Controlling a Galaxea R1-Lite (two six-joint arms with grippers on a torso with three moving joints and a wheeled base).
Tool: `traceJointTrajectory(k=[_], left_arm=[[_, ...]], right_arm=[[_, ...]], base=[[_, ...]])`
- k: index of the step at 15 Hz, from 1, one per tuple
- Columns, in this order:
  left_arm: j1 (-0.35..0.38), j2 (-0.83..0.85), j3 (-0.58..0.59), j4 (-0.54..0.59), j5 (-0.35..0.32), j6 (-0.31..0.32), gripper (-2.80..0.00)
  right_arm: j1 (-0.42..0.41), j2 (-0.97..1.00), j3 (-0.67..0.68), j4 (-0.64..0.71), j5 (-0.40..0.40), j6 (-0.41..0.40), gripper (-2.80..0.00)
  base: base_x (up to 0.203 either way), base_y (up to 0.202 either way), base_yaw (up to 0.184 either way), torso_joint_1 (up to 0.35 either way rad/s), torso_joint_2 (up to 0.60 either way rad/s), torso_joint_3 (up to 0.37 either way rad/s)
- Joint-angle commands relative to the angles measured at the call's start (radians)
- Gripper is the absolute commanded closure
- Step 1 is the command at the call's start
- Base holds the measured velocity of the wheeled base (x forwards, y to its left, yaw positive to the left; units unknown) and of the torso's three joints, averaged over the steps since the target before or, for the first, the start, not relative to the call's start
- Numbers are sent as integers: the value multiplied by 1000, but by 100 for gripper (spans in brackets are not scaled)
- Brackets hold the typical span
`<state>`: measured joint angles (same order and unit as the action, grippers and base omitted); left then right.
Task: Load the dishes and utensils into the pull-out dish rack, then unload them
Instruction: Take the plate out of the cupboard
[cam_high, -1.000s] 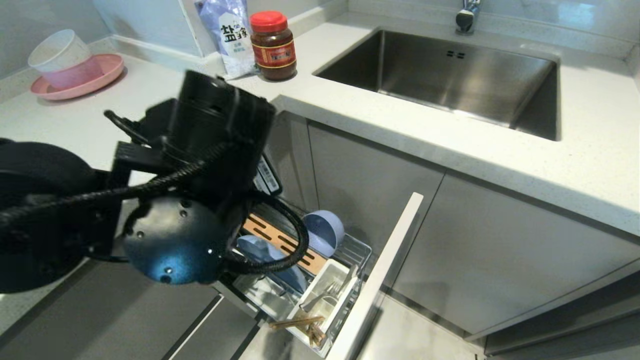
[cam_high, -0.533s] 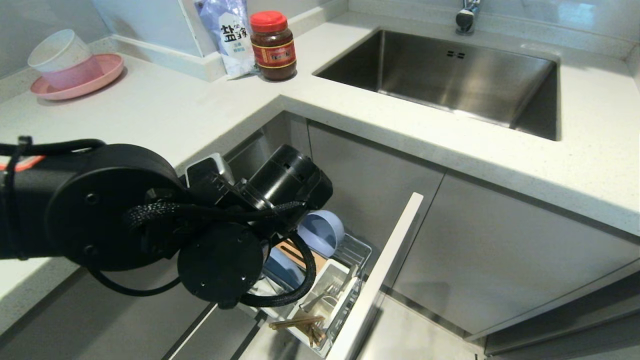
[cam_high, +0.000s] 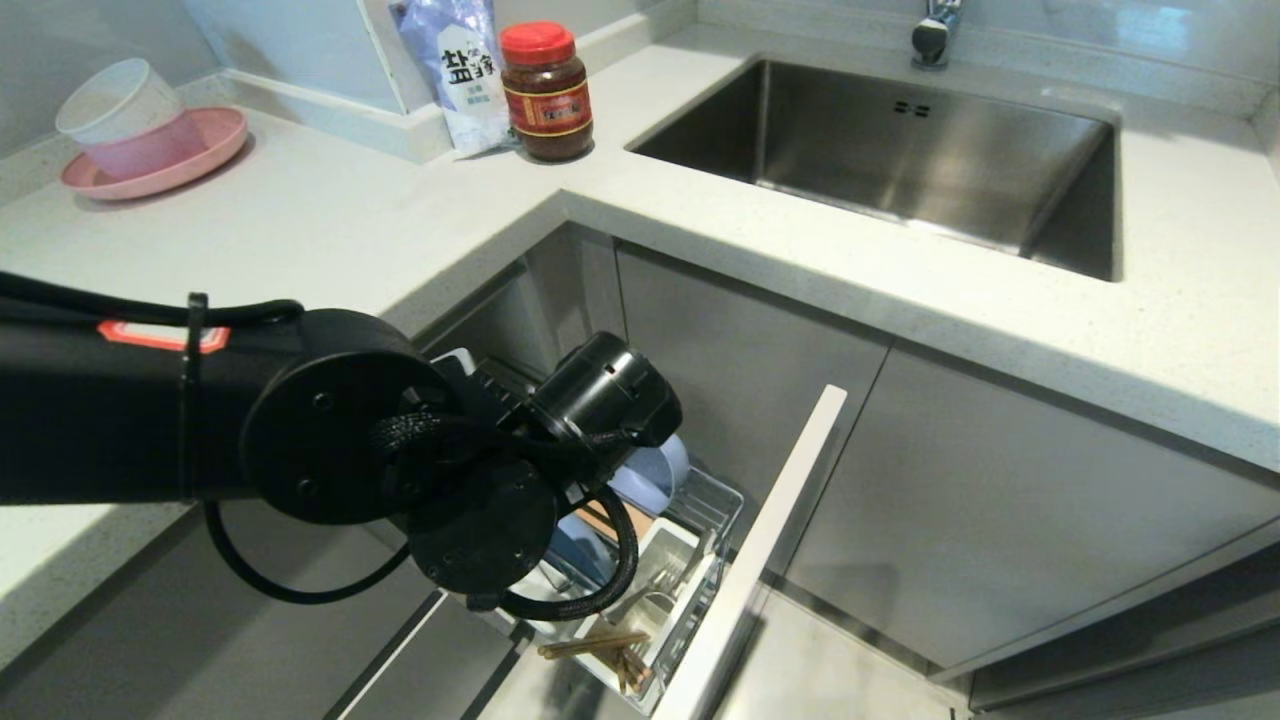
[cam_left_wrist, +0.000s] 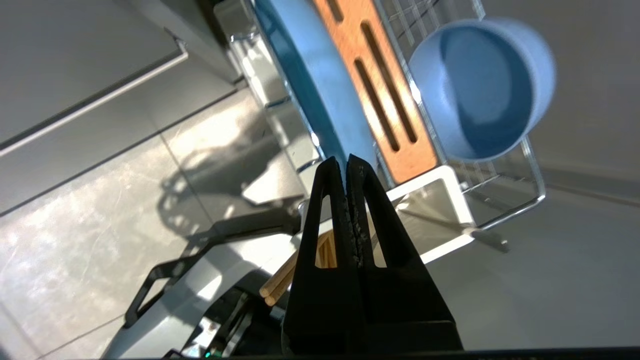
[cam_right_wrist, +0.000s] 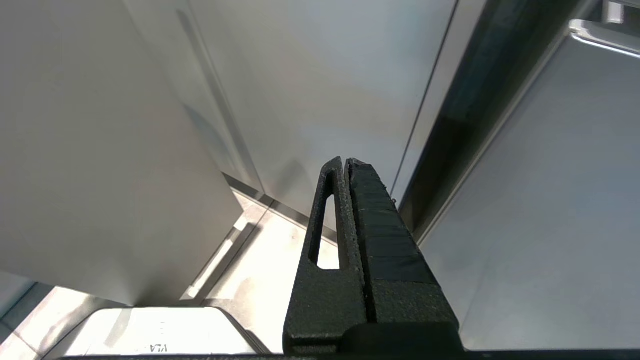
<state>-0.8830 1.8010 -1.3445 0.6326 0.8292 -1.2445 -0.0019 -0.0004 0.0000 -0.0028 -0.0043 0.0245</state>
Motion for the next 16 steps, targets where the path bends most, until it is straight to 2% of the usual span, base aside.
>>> traceJointTrajectory(k=[1, 7, 10, 16], left_arm=[[11, 34, 2, 7, 2, -9, -280], [32, 35, 1, 9, -1, -53, -280], [59, 52, -1, 7, -76, -61, -280], [95, 127, -4, 4, -115, -92, -280]], right_arm=[[-1, -4, 2, 0, 0, 0, 0], [0, -4, 2, 0, 0, 0, 0], [-1, -4, 2, 0, 0, 0, 0], [0, -4, 2, 0, 0, 0, 0]], base=[[0, 0, 0, 0, 0, 0], [0, 0, 0, 0, 0, 0], [0, 0, 0, 0, 0, 0], [0, 0, 0, 0, 0, 0]])
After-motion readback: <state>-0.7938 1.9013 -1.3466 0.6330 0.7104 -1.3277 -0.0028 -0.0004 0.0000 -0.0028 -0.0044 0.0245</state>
